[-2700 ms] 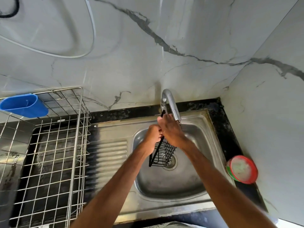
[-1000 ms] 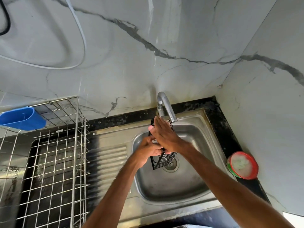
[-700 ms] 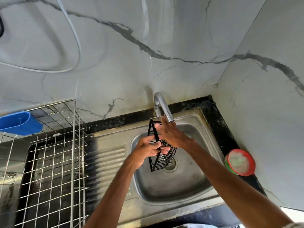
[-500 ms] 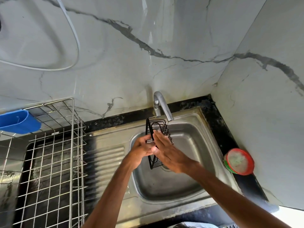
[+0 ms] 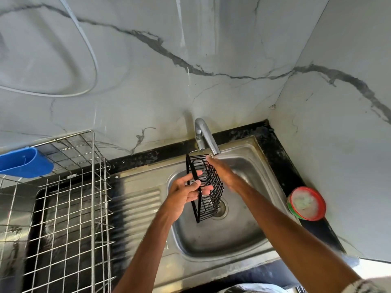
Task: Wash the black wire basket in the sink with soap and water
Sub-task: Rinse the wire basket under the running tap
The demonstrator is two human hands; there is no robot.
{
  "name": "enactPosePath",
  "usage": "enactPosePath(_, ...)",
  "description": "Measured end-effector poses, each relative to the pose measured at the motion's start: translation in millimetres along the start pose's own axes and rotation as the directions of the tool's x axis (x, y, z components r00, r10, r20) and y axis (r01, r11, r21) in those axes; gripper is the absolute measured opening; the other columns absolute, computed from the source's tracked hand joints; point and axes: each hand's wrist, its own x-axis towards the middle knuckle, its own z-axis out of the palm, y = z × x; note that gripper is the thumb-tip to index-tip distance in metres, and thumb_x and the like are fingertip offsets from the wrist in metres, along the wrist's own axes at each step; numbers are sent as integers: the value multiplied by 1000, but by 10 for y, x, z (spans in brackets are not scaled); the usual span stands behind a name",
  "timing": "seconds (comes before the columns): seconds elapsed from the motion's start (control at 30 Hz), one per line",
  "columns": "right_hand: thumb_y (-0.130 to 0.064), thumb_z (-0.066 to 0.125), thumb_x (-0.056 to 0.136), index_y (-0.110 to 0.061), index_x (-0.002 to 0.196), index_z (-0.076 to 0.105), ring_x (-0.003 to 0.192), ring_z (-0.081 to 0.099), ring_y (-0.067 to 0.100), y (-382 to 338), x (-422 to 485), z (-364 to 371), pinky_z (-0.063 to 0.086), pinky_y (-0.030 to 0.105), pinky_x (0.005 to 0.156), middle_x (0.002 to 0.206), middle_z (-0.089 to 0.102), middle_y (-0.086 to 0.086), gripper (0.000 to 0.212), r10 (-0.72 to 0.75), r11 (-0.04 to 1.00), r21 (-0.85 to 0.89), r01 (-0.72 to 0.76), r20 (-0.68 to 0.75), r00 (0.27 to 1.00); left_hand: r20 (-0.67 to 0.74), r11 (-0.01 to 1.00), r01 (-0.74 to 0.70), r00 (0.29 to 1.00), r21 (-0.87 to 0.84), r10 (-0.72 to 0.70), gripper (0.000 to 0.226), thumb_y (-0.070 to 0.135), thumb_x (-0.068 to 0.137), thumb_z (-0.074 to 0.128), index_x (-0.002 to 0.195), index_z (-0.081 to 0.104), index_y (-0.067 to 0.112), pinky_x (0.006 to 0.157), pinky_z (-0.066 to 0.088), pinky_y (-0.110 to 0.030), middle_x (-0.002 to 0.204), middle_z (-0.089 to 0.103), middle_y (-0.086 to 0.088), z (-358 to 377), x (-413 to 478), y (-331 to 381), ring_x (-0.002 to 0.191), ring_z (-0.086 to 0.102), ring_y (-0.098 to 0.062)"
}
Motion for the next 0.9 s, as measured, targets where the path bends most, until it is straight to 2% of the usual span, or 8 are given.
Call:
enactPosePath(0.07, -44, 28, 108, -10, 129, 62, 112, 67, 15, 96, -164, 60, 54, 19, 83, 124, 70, 6, 52, -53, 989, 137, 50, 19, 998, -40, 997, -28, 999, -67, 26, 38, 15, 104, 57, 142, 57, 20, 115, 44, -53, 113, 76, -23, -20, 8, -41, 110, 74, -34)
enactPosePath(0.13, -58, 31, 105, -29, 139, 55, 124, 59, 5, 234, -299, 133, 49, 21, 95, 136, 63, -7, 50, -49, 989, 139, 41, 53, 997, -60, 993, -39, 998, -109, 32, 39, 14, 104, 57, 143, 57, 20, 115, 43, -54, 114, 75, -24, -44, 12, -69, 111, 73, -35)
enactPosePath(0.2, -74, 42, 94, -41, 149, 41, 138, 46, 9, 338, -341, 164, 40, 38, 110, 153, 47, -9, 63, -41, 996, 84, 36, 59, 997, -49, 991, -45, 998, -123, 39, 40, 13, 104, 57, 144, 57, 21, 115, 44, -52, 115, 75, -24, -68, 3, -91, 112, 71, -36)
enactPosePath(0.4, -72, 71, 72, -38, 138, 52, 124, 58, 19, 244, -338, -75, 43, 46, 107, 138, 60, -2, 77, 105, 993, 37, -108, 92, 990, -5, 987, -43, 999, -155, 43, 40, 11, 105, 52, 142, 59, 24, 94, 57, -32, 117, 75, -20, -142, -97, -73, 112, 73, -29)
enactPosePath(0.5, -68, 81, 63, -37, 137, 55, 124, 58, 19, 164, -292, -146, 42, 47, 109, 135, 63, -4, 85, 123, 992, 7, -124, 78, 989, -12, 990, -34, 999, -138, 32, 37, 12, 106, 51, 139, 60, 23, 93, 58, -29, 118, 75, -20, -196, -143, -22, 112, 74, -27)
enactPosePath(0.67, -48, 93, 60, -25, 146, 45, 120, 51, 18, 97, -288, -152, 49, 37, 95, 137, 53, 7, 101, 145, 986, -70, -149, -55, 988, -112, 999, 37, 993, 0, -36, 25, 17, 105, 57, 130, 64, 14, 104, 54, -48, 120, 76, -9, -260, -105, -46, 107, 76, -27)
enactPosePath(0.77, -49, 94, 59, -24, 144, 47, 121, 50, 20, 134, -306, -145, 49, 41, 102, 144, 50, 10, 101, 121, 981, -143, -135, -104, 987, -179, 994, 91, 981, 64, -79, 29, 26, 103, 62, 123, 64, 5, 90, 61, -46, 118, 76, -10, -198, -12, -19, 98, 78, -25)
enactPosePath(0.9, -54, 93, 57, -23, 142, 50, 121, 54, 19, 138, -314, -118, 48, 34, 96, 141, 54, 7, 100, 100, 973, -188, -134, -179, 979, -228, 920, 30, 971, 390, 65, 32, 50, 94, 70, 105, 62, 21, 80, 61, -45, 92, 70, 7, -57, 150, 78, 90, 74, -19)
